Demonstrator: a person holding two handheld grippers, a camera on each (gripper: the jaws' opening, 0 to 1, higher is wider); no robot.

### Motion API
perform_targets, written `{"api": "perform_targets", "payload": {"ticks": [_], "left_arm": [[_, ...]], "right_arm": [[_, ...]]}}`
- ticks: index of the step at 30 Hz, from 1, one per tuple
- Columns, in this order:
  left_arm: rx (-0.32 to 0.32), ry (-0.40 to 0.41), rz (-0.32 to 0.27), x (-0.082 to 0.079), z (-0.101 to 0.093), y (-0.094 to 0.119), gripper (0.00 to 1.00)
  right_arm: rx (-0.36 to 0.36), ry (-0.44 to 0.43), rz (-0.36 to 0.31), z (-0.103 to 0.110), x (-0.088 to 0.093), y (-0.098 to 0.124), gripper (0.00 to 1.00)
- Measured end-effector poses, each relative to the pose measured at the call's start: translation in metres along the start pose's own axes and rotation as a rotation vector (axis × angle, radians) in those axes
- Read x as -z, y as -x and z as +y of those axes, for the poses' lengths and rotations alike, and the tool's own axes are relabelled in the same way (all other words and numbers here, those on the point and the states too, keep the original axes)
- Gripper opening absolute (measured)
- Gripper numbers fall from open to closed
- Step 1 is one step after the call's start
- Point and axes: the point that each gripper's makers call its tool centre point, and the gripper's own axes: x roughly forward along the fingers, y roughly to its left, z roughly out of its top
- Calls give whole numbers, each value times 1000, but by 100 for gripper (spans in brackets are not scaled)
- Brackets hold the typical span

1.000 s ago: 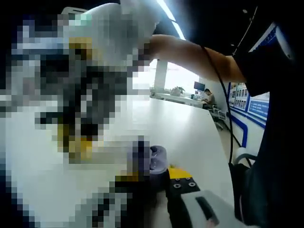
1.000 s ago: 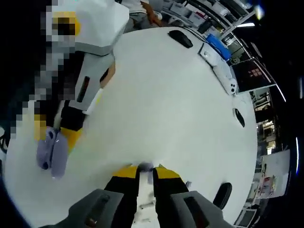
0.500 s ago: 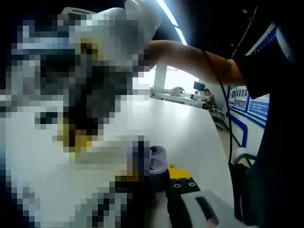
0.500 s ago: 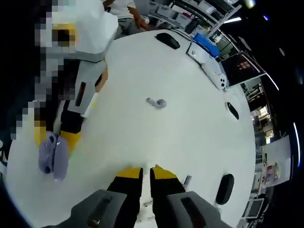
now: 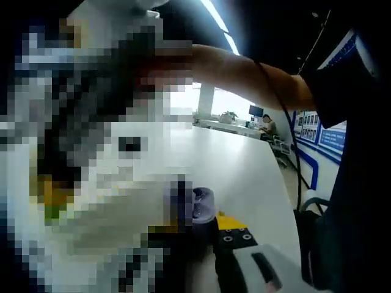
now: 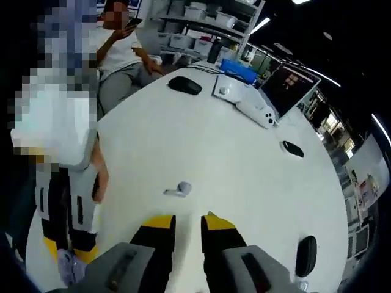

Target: Pick up the earbuds from the table and place the earbuds into the earbud case

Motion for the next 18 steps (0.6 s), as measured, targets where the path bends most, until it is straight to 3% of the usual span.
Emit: {"api": "perform_targets", "payload": {"ticks": [5, 9, 18], "left_arm": [[-1, -1, -1, 0, 0, 0, 19], [-1, -4, -1, 0, -1, 0, 19], [3, -8, -2, 0, -2, 0, 19]], "right_arm": [[-19, -86, -11, -2, -14, -22, 18], [-35, -137, 14, -2, -14, -35, 20], [-53, -157, 58, 6, -9, -40, 11]]}}
